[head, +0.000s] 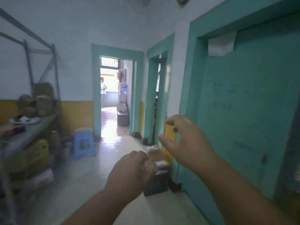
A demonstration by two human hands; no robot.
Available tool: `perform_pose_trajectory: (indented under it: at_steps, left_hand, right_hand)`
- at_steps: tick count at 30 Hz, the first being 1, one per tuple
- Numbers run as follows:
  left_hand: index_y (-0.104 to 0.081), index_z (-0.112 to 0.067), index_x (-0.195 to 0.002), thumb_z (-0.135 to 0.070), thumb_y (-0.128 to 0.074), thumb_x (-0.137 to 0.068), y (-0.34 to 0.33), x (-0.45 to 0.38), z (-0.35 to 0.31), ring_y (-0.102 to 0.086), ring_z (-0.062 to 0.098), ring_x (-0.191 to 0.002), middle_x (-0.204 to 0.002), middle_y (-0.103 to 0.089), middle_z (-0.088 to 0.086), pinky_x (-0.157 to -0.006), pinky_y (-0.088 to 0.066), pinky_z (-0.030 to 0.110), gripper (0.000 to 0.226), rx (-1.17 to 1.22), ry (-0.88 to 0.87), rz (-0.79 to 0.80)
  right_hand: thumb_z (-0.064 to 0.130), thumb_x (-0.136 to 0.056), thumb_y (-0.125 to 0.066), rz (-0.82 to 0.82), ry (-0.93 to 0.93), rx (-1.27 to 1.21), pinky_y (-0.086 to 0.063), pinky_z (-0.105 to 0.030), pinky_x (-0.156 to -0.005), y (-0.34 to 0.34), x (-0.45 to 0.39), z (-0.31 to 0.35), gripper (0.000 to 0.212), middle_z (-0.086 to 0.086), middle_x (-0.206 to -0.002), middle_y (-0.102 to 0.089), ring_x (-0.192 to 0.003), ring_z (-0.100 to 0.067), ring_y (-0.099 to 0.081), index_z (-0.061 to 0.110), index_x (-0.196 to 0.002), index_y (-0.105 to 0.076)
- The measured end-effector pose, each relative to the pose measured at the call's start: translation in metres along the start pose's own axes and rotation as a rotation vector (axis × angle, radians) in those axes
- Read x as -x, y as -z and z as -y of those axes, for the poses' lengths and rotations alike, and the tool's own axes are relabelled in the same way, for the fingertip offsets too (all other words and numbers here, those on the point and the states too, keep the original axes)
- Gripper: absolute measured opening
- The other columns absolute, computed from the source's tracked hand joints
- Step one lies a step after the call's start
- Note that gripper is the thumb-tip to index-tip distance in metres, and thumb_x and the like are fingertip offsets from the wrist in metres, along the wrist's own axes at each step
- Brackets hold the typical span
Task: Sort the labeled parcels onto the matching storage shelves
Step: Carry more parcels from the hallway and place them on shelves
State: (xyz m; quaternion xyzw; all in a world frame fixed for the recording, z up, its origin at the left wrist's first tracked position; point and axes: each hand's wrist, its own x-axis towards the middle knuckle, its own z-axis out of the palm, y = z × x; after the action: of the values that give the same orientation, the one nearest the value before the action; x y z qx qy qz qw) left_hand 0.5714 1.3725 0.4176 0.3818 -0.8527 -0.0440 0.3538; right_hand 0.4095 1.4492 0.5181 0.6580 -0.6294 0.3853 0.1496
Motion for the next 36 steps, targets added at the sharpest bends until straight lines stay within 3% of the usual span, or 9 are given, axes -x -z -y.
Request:
perform_pose_trajectory:
  at_steps: [6, 11, 16, 24, 30, 36]
  left_hand:
    - [-0.053, -0.040, -0.114, -0.064, -0.059, -0.087, -0.042, -0.082, 0.113, -0.052, 0.000, -0.089, -0.102, -0.054, -0.022, -0.071, -0.042, 0.012, 0.037, -0.048, 0.146, 0.015]
    - [-0.050, -0.040, -0.119, -0.068, -0.055, -0.087, -0.044, -0.145, 0.202, -0.054, 0.002, -0.096, -0.108, -0.053, -0.021, -0.083, -0.050, 0.023, 0.043, -0.113, 0.265, 0.033]
    - [-0.052, -0.039, -0.118, -0.069, -0.054, -0.086, -0.060, -0.189, 0.304, -0.052, 0.002, -0.095, -0.105, -0.052, -0.022, -0.083, -0.048, 0.023, 0.044, -0.170, 0.320, -0.001]
    - [-0.054, -0.037, -0.119, -0.066, -0.058, -0.087, -0.122, -0.338, 0.449, -0.053, 0.000, -0.093, -0.106, -0.053, -0.021, -0.079, -0.045, 0.020, 0.043, -0.085, 0.222, 0.108]
    - [-0.056, -0.035, -0.117, -0.064, -0.059, -0.087, -0.209, -0.451, 0.489, -0.054, 0.005, -0.090, -0.099, -0.053, -0.019, -0.076, -0.046, 0.022, 0.041, 0.004, 0.043, 0.275]
    - [-0.057, -0.034, -0.113, -0.057, -0.061, -0.089, -0.324, -0.560, 0.520, -0.057, 0.009, -0.093, -0.103, -0.058, -0.016, -0.080, -0.049, 0.027, 0.034, 0.105, -0.017, 0.380]
  right_hand:
    - [0.048, -0.087, -0.066, 0.049, 0.059, -0.109, -0.039, -0.024, -0.081, -0.107, -0.102, -0.035, 0.040, 0.018, -0.113, -0.049, -0.102, -0.005, -0.051, 0.031, -0.122, -0.054]
    - [0.047, -0.088, -0.067, 0.108, 0.056, -0.210, -0.042, -0.025, -0.082, -0.205, -0.192, -0.045, 0.036, 0.021, -0.106, -0.046, -0.100, -0.004, -0.050, 0.033, -0.119, -0.054]
    - [0.047, -0.089, -0.064, 0.151, 0.066, -0.255, -0.045, -0.028, -0.084, -0.305, -0.262, -0.049, 0.039, 0.018, -0.112, -0.048, -0.105, -0.005, -0.052, 0.031, -0.124, -0.055]
    - [0.046, -0.089, -0.066, 0.117, -0.090, -0.163, -0.038, -0.024, -0.084, -0.429, -0.370, -0.099, 0.041, 0.017, -0.113, -0.050, -0.106, -0.006, -0.051, 0.028, -0.125, -0.055]
    - [0.050, -0.088, -0.064, 0.090, -0.272, 0.006, -0.038, -0.024, -0.084, -0.476, -0.426, -0.173, 0.045, 0.011, -0.122, -0.057, -0.108, -0.008, -0.054, 0.027, -0.126, -0.055]
    - [0.050, -0.090, -0.062, 0.096, -0.382, 0.091, -0.035, -0.021, -0.084, -0.540, -0.483, -0.273, 0.046, 0.014, -0.125, -0.055, -0.109, -0.002, -0.050, 0.029, -0.129, -0.052]
